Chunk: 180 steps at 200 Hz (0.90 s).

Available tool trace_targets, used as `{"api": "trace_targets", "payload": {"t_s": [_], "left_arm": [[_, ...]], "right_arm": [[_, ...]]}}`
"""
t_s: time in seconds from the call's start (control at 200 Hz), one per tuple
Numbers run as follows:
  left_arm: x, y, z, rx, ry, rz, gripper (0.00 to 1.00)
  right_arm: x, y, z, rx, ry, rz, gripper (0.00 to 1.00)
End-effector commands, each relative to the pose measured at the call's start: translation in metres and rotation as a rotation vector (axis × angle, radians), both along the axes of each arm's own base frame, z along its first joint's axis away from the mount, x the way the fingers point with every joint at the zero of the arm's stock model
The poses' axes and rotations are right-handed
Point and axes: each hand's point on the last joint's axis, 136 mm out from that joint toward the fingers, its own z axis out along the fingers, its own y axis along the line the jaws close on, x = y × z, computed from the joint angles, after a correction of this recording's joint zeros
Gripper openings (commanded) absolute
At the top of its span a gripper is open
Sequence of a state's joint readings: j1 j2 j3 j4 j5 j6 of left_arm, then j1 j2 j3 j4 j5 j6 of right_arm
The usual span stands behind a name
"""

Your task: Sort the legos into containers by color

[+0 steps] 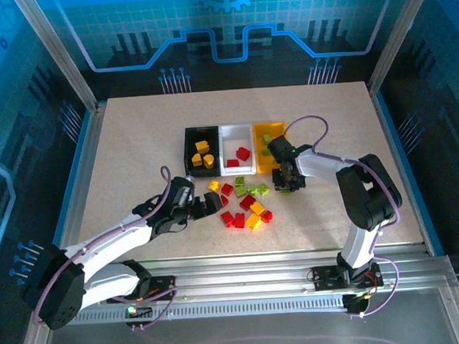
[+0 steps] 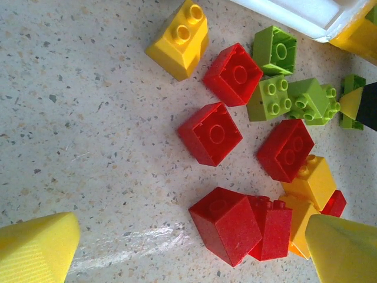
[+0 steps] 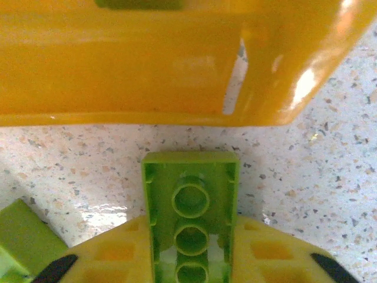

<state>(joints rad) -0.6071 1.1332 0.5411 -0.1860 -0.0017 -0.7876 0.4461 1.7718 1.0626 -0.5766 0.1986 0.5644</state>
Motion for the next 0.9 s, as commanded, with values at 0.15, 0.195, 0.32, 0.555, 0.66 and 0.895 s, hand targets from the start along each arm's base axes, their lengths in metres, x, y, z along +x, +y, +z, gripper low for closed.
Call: {"api": "trace_targets", "payload": {"t_s": [0.15,0.195,0.32,0.555,0.66,0.895], "left_arm": [[-0.004,-0.002,0.008,-0.009,-0.003,-0.018,0.99],[-0.004,-0.001,0.009,-0.009,-0.006,-0.013,0.99],[-0.005,0.001,0.01,-0.005,-0.007,-0.005,0.99],[-0.007,0.002,0.008,-0.008,0.004,-0.003,0.99],[-0.007,0.002,0.01,-0.007,-0.001,-0.004,0.99],[-0.005,0.001,0.016,0.001,-0.012,-0.019,0.99]], "right_arm": [[-0.014,0.007,0.05,0.078,-0.088,0.034,0.2],[-0.012,0.009,0.068,0.106,-0.132,0.043,0.2],[0.009,0.015,0.111,0.136,-0.239,0.053,0.23],[0.081,0.027,0.098,0.103,-0.208,0.003,0.23],[0.11,0.027,0.091,0.053,-0.211,-0.01,0.24],[0.136,0.028,0.086,0.05,-0.211,-0.027,0.48]]}}
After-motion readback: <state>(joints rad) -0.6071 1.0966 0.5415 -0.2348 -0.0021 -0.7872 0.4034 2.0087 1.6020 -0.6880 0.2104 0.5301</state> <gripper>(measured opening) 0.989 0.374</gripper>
